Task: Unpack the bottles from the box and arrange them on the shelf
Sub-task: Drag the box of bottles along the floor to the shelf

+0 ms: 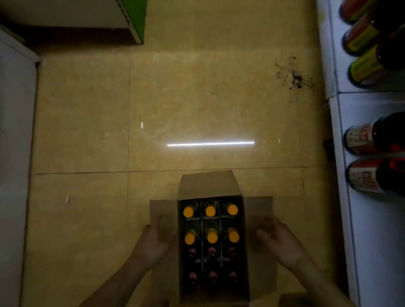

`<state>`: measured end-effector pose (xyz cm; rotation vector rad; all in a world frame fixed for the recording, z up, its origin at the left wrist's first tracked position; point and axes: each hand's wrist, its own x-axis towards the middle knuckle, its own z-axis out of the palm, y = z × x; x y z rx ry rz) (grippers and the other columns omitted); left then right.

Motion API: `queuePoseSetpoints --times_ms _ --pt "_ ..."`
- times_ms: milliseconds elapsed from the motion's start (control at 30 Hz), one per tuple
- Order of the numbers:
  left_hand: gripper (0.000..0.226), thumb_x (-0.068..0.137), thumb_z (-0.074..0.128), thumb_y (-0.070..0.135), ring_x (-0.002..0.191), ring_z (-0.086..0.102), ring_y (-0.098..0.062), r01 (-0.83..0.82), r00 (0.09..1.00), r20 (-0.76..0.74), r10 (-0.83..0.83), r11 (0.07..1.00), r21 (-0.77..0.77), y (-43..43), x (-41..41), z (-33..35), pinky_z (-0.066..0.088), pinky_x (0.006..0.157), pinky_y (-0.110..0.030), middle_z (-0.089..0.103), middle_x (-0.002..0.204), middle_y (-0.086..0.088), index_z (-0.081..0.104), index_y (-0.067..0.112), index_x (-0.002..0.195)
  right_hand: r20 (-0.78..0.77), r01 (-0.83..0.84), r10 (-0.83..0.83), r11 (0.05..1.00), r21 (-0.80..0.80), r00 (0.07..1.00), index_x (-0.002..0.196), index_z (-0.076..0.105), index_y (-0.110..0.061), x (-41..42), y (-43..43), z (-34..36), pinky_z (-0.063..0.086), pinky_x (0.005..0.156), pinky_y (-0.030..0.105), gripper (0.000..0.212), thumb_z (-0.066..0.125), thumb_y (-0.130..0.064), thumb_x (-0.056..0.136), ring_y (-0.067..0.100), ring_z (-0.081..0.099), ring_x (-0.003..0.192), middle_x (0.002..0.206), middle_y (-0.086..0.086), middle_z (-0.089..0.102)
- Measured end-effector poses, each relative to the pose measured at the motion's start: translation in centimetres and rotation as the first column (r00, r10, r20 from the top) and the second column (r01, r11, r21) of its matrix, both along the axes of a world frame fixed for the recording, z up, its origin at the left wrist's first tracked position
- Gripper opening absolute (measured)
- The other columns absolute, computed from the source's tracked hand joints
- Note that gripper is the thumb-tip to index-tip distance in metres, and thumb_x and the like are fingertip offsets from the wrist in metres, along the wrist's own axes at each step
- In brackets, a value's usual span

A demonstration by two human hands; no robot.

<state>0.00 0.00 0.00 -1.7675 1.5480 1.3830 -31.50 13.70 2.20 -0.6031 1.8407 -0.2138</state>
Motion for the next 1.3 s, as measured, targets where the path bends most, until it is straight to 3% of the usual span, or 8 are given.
queuePoseSetpoints --times_ms 100,267,400,533,633,733,967,1300 --pt "0.095 0.091 0.07 0.042 0.126 0.056 -0.042 -0.089 0.996 0.012 0.089 0.996 -0.002 0.5 0.2 -3.6 0.054 0.099 -0.047 0.048 0.145 -0.024 0.006 0.034 0.161 -0.057 0.07 -0.067 0.997 0.041 0.996 0.151 0.037 -0.023 -0.8 1.1 -3.4 0.053 0.101 0.038 0.069 0.07 -0.04 0.093 0.026 0.058 0.128 0.143 0.004 0.056" --pt "0.129 0.071 0.085 0.055 0.145 0.032 -0.042 -0.308 0.951 0.004 0.308 0.951 -0.035 -0.2 -1.0 -6.8 0.041 0.112 -0.058 0.026 0.161 -0.016 -0.01 0.043 0.158 -0.031 0.142 -0.139 0.984 0.111 0.99 0.155 0.023 -0.031 -0.6 1.9 -6.0 0.049 0.108 0.047 0.107 0.071 -0.075 0.071 0.028 0.053 0.135 0.148 -0.003 0.05" --pt "0.153 0.041 0.085 0.072 0.142 0.041 -0.036 -0.419 0.906 -0.04 0.42 0.907 0.038 -2.0 -0.4 -6.2 0.044 0.112 -0.054 0.031 0.161 -0.011 -0.011 0.045 0.156 0.015 0.292 -0.294 0.953 0.078 0.956 0.15 0.034 -0.023 -0.3 2.0 -6.1 0.051 0.1 0.038 0.085 0.08 -0.045 0.082 0.02 0.056 0.127 0.139 -0.004 0.054" --pt "0.112 0.072 0.089 0.042 0.129 0.054 -0.032 -0.469 0.883 -0.057 0.465 0.88 -0.077 -1.9 0.9 -2.4 0.051 0.104 -0.049 0.049 0.146 -0.008 0.017 0.032 0.158 -0.102 0.328 -0.318 0.939 0.101 0.943 0.127 0.061 -0.026 -0.3 0.4 -2.8 0.056 0.086 0.036 0.037 0.069 -0.04 0.094 0.013 0.066 0.099 0.114 -0.006 0.069" --pt "0.07 0.073 0.08 0.058 0.102 0.071 -0.021 -0.468 0.884 -0.01 0.468 0.884 -0.008 -0.4 1.4 0.4 0.059 0.09 -0.041 0.073 0.117 -0.001 0.059 0.026 0.131 -0.105 0.116 -0.103 0.986 0.123 0.989 0.105 0.063 -0.033 2.2 -1.8 -0.1 0.054 0.08 0.031 0.009 0.061 -0.039 0.099 0.011 0.066 0.09 0.095 -0.013 0.067" --pt "0.03 0.098 0.058 0.047 0.102 0.072 -0.021 -0.202 0.978 0.065 0.197 0.976 0.08 1.8 -0.5 1.6 0.055 0.084 -0.03 0.074 0.105 0.001 0.064 0.028 0.121 -0.207 -0.111 0.147 0.978 0.175 0.967 0.105 0.06 -0.02 5.0 -3.3 0.5 0.047 0.078 0.03 0.021 0.048 -0.037 0.104 0.021 0.062 0.095 0.107 0.001 0.063" --pt "0.036 0.104 0.044 0.031 0.103 0.063 -0.016 0.217 0.963 0.157 -0.218 0.976 0.022 2.4 -3.3 0.0 0.043 0.094 -0.028 0.071 0.118 -0.006 0.051 0.01 0.133 -0.212 -0.043 0.111 0.953 0.3 0.971 0.118 0.066 -0.013 4.6 -5.0 0.4 0.052 0.083 0.032 0.039 0.044 -0.043 0.104 0.029 0.067 0.103 0.115 0.011 0.071" --pt "0.047 0.095 0.046 0.053 0.122 0.057 -0.023 0.2 0.974 0.113 -0.199 0.98 -0.002 -0.4 -1.0 0.2 0.045 0.105 -0.035 0.061 0.128 -0.002 0.058 0.024 0.129 -0.163 -0.011 0.075 0.932 0.363 0.984 0.122 0.065 -0.02 4.2 -5.8 1.2 0.05 0.079 0.03 0.037 0.049 -0.046 0.102 0.025 0.067 0.102 0.115 0.007 0.073"
